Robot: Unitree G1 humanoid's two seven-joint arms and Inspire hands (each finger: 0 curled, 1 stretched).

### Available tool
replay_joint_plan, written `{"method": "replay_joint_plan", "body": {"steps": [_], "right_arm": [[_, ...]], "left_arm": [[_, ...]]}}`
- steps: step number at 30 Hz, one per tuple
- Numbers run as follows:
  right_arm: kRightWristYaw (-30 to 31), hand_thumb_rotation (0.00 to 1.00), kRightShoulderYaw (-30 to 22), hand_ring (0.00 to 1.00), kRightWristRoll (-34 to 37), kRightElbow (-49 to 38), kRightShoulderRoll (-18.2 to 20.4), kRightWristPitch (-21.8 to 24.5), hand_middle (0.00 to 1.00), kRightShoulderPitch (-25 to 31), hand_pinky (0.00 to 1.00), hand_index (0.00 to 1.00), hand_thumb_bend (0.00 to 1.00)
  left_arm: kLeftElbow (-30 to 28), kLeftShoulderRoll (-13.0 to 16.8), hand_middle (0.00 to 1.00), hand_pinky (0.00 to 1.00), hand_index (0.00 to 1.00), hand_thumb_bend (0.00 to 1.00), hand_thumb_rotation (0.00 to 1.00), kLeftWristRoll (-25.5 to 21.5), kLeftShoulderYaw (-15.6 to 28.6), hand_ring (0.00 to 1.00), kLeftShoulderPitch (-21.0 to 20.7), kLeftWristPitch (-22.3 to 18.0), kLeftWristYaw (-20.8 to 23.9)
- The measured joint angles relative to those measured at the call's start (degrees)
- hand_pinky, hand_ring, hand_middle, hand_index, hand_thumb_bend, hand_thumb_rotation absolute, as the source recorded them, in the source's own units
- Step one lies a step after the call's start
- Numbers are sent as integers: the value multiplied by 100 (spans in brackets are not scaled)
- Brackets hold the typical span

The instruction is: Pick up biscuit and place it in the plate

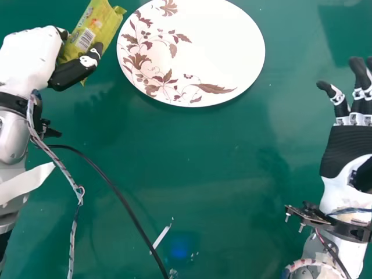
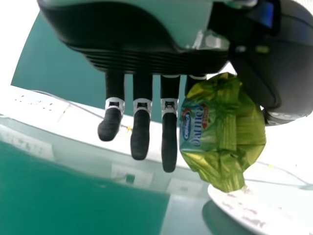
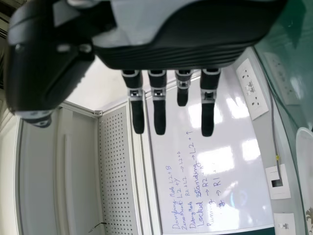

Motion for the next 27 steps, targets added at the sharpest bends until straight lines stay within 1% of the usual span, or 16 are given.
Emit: {"method": "replay_joint_plan", "body": {"steps": [4, 6, 10, 13, 15, 17, 21, 24, 27], "right_arm": [[13, 24, -2, 78, 2, 9, 0, 0, 78, -5, 65, 78, 89], [13, 22, -3, 76, 2, 10, 0, 0, 77, -7, 63, 77, 90], [24, 23, -3, 74, 12, 14, -3, 0, 76, -9, 59, 77, 92], [24, 19, -5, 75, 11, 15, -5, 0, 75, -16, 60, 76, 92], [24, 17, -6, 75, 11, 20, -7, 0, 75, -22, 61, 76, 92], [36, 13, -15, 74, 9, 38, -14, -5, 74, -39, 61, 75, 94], [125, 9, -25, 72, 36, 70, -34, -8, 74, -72, 60, 75, 94], [126, 10, -64, 72, 36, 79, -32, -10, 75, -92, 60, 75, 93], [116, 11, -83, 72, 27, 79, -20, -10, 75, -95, 60, 75, 93]], "left_arm": [[-88, -54, 43, 13, 52, 51, 0, -29, 62, 21, 33, -61, 106], [-112, -64, 43, 13, 52, 51, 0, -32, 106, 21, 38, -118, 204], [-158, -122, 43, 13, 52, 51, 0, -68, 179, 21, 37, -175, 351], [-207, -200, 43, 13, 52, 51, 0, -106, 193, 21, 37, -210, 368], [-218, -229, 43, 13, 52, 51, 0, -217, 219, 21, 37, -290, 402], [-224, -259, 43, 13, 52, 51, 0, -314, 251, 22, 40, -407, 492], [-234, -315, 43, 14, 52, 51, 0, -512, 289, 22, 43, -659, 690], [-233, -336, 43, 14, 52, 51, 0, -546, 293, 22, 40, -819, 757], [-233, -358, 43, 14, 52, 51, 0, -665, 290, 22, 23, -896, 761]]}}
